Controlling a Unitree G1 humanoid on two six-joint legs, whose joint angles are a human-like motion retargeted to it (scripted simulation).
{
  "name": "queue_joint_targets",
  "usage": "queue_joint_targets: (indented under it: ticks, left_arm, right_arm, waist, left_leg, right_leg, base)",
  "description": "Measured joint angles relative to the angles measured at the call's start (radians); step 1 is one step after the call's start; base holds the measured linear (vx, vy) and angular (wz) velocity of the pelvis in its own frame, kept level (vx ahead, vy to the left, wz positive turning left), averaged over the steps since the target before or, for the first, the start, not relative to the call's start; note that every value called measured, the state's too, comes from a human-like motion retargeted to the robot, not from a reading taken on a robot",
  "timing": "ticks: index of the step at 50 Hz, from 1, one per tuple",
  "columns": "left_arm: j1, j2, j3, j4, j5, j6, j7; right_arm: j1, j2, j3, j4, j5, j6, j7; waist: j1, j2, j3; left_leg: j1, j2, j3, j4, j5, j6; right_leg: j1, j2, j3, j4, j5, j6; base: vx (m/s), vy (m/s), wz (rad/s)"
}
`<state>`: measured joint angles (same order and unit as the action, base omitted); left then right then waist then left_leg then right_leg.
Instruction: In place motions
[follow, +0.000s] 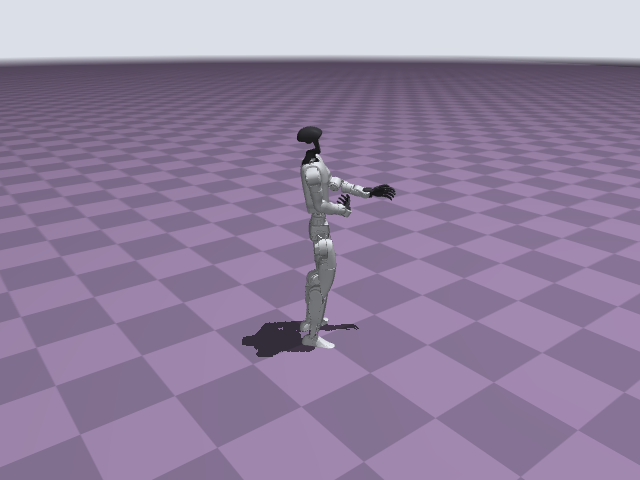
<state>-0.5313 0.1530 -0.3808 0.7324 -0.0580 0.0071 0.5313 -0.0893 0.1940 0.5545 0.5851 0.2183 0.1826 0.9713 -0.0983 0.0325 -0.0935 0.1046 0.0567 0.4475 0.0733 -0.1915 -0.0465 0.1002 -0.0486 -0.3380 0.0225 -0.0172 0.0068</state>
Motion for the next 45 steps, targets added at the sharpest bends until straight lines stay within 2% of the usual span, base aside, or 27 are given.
queue_joint_targets:
  ticks: [5,9,15,18,21,25,30,35,39,45]
  left_arm:
    - [0.000,0.003,-0.034,-0.024,0.014,-0.018,-0.065]
    - [0.010,0.018,-0.054,-0.041,0.044,-0.021,-0.069]
    - [0.017,0.029,-0.078,-0.068,0.113,-0.035,-0.031]
    - [0.021,0.032,-0.093,-0.102,0.134,-0.096,-0.012]
    - [0.026,0.031,-0.103,-0.135,0.143,-0.155,0.012]
    - [0.033,0.034,-0.115,-0.179,0.130,-0.192,0.020]
    - [0.030,0.050,-0.126,-0.243,0.171,-0.190,0.147]
    - [0.022,0.087,-0.134,-0.304,0.232,-0.184,0.187]
    - [0.030,0.106,-0.131,-0.341,0.266,-0.187,0.173]
    - [0.049,0.120,-0.137,-0.376,0.321,-0.271,0.042]
  right_arm:
    - [0.026,0.026,0.009,0.047,0.130,0.067,-0.080]
    - [0.034,0.030,0.007,0.081,0.286,0.133,-0.205]
    - [0.030,0.047,0.016,0.063,0.397,0.157,-0.341]
    - [0.028,0.059,0.022,0.056,0.439,0.153,-0.402]
    - [0.026,0.067,0.038,0.049,0.464,0.168,-0.396]
    - [0.017,0.072,0.063,0.046,0.483,0.183,-0.387]
    - [0.021,0.083,0.084,0.053,0.526,0.200,-0.413]
    - [0.031,0.074,0.099,0.027,0.539,0.171,-0.351]
    - [0.038,0.076,0.100,0.030,0.509,0.158,-0.283]
    - [0.035,0.080,0.098,0.059,0.467,0.148,-0.258]
  waist:
    - [0.028,-0.011,-0.003]
    - [0.045,-0.014,-0.004]
    - [0.056,-0.015,0.000]
    - [0.066,-0.019,0.001]
    - [0.075,-0.022,0.002]
    - [0.081,-0.024,0.000]
    - [0.090,-0.032,-0.006]
    - [0.096,-0.044,-0.009]
    - [0.092,-0.043,-0.011]
    - [0.087,-0.045,-0.015]
  left_leg:
    - [0.008,-0.003,-0.015,-0.002,0.003,-0.001]
    - [0.012,-0.007,-0.024,-0.006,0.006,0.001]
    - [0.013,-0.009,-0.032,-0.008,0.011,0.002]
    - [0.012,-0.010,-0.036,-0.009,0.013,0.003]
    - [0.013,-0.011,-0.038,-0.008,0.013,0.003]
    - [0.014,-0.011,-0.040,-0.007,0.012,0.003]
    - [0.015,-0.009,-0.041,-0.006,0.011,0.002]
    - [0.013,-0.007,-0.043,-0.004,0.010,0.001]
    - [0.012,-0.005,-0.042,-0.003,0.009,0.001]
    - [0.012,-0.002,-0.039,0.000,0.007,-0.001]
  right_leg:
    - [0.017,-0.003,-0.018,0.001,-0.010,-0.001]
    - [0.027,-0.005,-0.027,0.001,-0.015,-0.001]
    - [0.037,-0.006,-0.041,0.000,-0.019,-0.001]
    - [0.039,-0.008,-0.045,0.000,-0.019,-0.001]
    - [0.040,-0.008,-0.046,-0.001,-0.019,-0.001]
    - [0.041,-0.008,-0.047,-0.001,-0.020,-0.001]
    - [0.044,-0.007,-0.047,-0.002,-0.020,-0.001]
    - [0.044,-0.005,-0.049,-0.004,-0.019,0.000]
    - [0.042,-0.004,-0.047,-0.004,-0.018,0.000]
    - [0.040,-0.004,-0.042,-0.004,-0.017,0.000]
  base:
    - [0.03,0.00,0.13]
    - [0.00,0.00,0.00]
    - [0.00,0.00,0.00]
    - [0.00,0.00,0.00]
    - [0.00,0.00,0.00]
    - [0.00,0.00,0.00]
    - [0.00,-0.01,0.00]
    - [-0.04,-0.03,0.01]
    - [-0.05,0.00,-0.02]
    - [0.00,0.00,0.00]
